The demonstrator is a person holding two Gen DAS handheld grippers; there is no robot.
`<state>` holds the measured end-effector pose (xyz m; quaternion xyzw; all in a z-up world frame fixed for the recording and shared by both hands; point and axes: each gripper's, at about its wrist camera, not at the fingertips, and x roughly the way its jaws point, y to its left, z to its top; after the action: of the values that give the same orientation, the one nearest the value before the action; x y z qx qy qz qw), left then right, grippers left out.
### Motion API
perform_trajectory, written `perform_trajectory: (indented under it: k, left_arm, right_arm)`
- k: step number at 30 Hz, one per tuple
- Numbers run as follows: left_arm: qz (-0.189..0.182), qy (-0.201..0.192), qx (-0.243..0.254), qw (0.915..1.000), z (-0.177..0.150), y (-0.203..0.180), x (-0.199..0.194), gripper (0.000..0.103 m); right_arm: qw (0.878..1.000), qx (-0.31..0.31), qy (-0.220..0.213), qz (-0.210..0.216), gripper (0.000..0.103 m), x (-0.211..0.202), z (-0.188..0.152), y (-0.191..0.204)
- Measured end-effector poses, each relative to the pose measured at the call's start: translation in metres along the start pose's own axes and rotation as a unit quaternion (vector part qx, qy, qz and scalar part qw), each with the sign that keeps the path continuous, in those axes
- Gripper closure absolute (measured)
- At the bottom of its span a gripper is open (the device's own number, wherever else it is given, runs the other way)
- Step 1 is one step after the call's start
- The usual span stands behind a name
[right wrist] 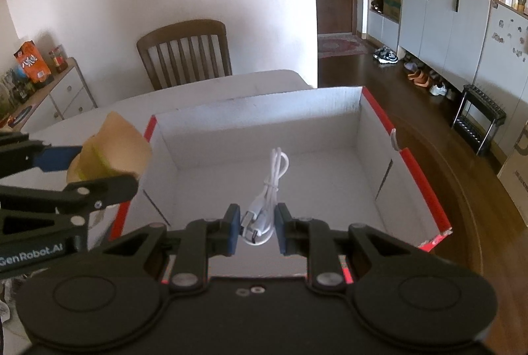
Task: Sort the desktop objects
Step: 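Lower the plush dog and cable into the red box and open both grippers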
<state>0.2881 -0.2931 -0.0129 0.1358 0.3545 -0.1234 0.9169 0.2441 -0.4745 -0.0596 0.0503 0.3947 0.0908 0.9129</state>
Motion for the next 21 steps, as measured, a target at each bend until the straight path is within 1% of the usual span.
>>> perform_trajectory:
  k: [6, 11, 16, 21]
  left_arm:
    - [-0.006, 0.009, 0.011, 0.9999, 0.005, -0.007, 0.017, 0.057]
    - [-0.009, 0.028, 0.021, 0.9994, 0.008, -0.013, 0.036, 0.057]
    - [-0.022, 0.066, 0.032, 0.9971, 0.01, -0.016, 0.059, 0.057]
    - [-0.036, 0.097, 0.044, 0.9937, 0.007, -0.018, 0.079, 0.056]
  right_arm:
    - [1.0, 0.002, 0.01, -0.002, 0.081, 0.011, 0.002, -0.006]
    - [1.0, 0.011, 0.028, -0.003, 0.081, 0.023, 0.002, -0.013]
    - [0.998, 0.016, 0.052, -0.012, 0.081, 0.04, 0.004, -0.019]
    - [0.997, -0.001, 0.067, -0.023, 0.081, 0.057, 0.003, -0.021]
